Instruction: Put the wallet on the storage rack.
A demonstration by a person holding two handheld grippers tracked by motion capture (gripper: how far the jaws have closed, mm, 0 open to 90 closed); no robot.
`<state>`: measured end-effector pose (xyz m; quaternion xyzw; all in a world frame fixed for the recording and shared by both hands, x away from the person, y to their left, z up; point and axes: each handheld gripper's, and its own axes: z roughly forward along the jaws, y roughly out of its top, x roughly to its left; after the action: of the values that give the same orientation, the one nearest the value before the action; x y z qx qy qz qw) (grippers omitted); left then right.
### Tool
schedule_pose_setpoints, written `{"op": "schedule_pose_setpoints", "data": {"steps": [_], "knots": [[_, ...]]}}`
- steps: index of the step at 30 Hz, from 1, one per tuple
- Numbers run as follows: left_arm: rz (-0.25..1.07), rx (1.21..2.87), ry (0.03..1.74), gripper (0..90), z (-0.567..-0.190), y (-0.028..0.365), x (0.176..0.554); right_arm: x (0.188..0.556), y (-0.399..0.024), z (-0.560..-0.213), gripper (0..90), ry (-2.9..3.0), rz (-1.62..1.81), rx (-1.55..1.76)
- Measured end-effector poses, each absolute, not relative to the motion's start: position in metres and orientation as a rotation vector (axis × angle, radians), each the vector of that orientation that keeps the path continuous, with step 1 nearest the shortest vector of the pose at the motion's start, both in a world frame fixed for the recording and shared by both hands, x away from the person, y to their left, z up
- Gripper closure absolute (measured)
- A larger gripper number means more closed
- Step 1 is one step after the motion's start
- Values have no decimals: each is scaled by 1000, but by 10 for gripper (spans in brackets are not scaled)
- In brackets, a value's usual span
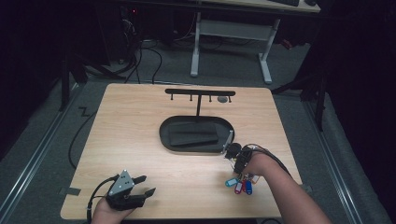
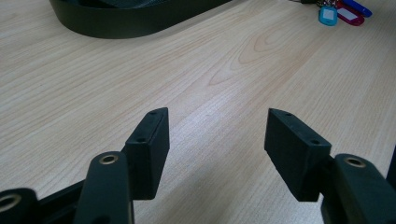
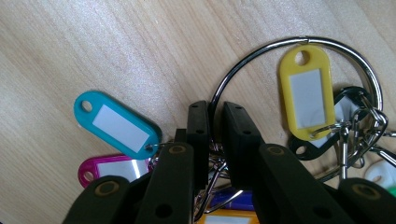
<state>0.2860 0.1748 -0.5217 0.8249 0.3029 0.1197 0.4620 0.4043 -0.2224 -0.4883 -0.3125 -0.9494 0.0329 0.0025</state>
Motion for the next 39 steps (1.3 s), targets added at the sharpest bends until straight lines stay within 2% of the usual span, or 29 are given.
{"op": "schedule_pose_setpoints", "data": {"steps": [3,13,16,21,28,39], "knots": [[293,2027,740,408,-522,175,286,407,-225,-488,854,-2962,87,-995],[291,2029,740,408,-522,175,286,401,-218,-486,868,-3055,144,-934],[294,2033,738,408,-522,175,286,399,-218,-478,868,-3067,101,-940],[305,2056,729,408,-523,170,285,387,-224,-444,869,-3123,-28,-981],[300,2052,730,406,-523,169,285,374,-228,-427,874,-3175,-66,-966],[301,2059,721,405,-524,169,285,359,-233,-378,878,-3256,-103,-953]]}}
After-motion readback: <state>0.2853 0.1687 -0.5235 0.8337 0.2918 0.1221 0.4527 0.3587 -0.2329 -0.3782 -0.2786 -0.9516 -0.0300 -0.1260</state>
